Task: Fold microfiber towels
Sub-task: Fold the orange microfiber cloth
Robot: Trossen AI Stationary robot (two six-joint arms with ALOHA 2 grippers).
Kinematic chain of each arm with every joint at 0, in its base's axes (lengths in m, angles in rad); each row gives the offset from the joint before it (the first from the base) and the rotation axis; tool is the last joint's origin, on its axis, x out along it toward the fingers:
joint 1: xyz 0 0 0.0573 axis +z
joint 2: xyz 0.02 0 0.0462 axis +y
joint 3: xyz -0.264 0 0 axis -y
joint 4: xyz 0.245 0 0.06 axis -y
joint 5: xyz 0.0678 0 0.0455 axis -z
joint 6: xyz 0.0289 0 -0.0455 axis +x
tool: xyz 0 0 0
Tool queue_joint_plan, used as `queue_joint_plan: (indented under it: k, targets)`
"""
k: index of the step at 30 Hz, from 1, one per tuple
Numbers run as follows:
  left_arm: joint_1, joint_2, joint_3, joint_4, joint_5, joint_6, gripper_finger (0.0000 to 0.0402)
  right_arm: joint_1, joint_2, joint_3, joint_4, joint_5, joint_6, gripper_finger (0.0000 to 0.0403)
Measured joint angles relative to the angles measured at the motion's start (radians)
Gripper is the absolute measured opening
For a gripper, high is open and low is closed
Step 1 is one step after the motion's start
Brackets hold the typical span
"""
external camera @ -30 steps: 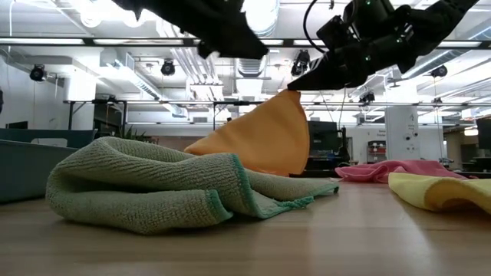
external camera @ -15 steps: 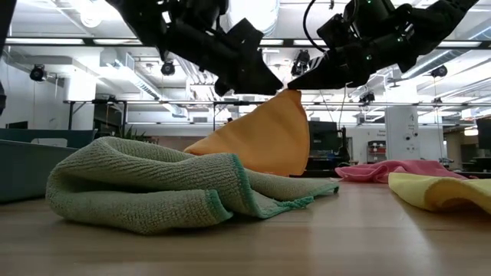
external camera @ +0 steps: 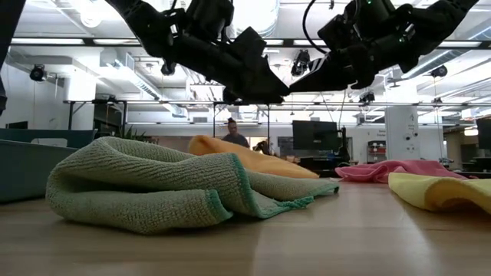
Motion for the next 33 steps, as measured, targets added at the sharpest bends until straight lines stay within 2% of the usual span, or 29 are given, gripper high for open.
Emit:
queue_joint_plan:
  k: [4,8,16,22,28,33]
  targets:
    - [-0.001,0.0,0.0,-0.027,0.014,-0.013,0.0207,-0.002,0.0,0.001,-0.028,0.021,-0.023,0.0008]
    - [-0.011,0.002,-0.004,-0.178,0.038,-0.064,0.0207,-0.012,0.0,0.003,-0.058,0.102,-0.022,0.0008]
    - [-0.021,0.003,-0.01,-0.503,0.027,-0.132,0.0207,-0.025,0.001,0.004,-0.07,0.09,0.038,0.0008]
    - [-0.02,0.003,-0.013,-0.681,0.021,-0.164,0.0207,-0.025,0.001,0.041,-0.128,0.086,0.173,0.0014]
    - [-0.038,0.003,-0.014,-0.694,0.019,-0.153,0.0207,-0.024,0.015,0.083,-0.243,0.083,0.412,0.0066]
    - [-0.045,0.002,-0.016,-0.692,0.018,-0.131,0.0207,-0.024,0.086,0.079,-0.238,0.083,0.615,0.0124]
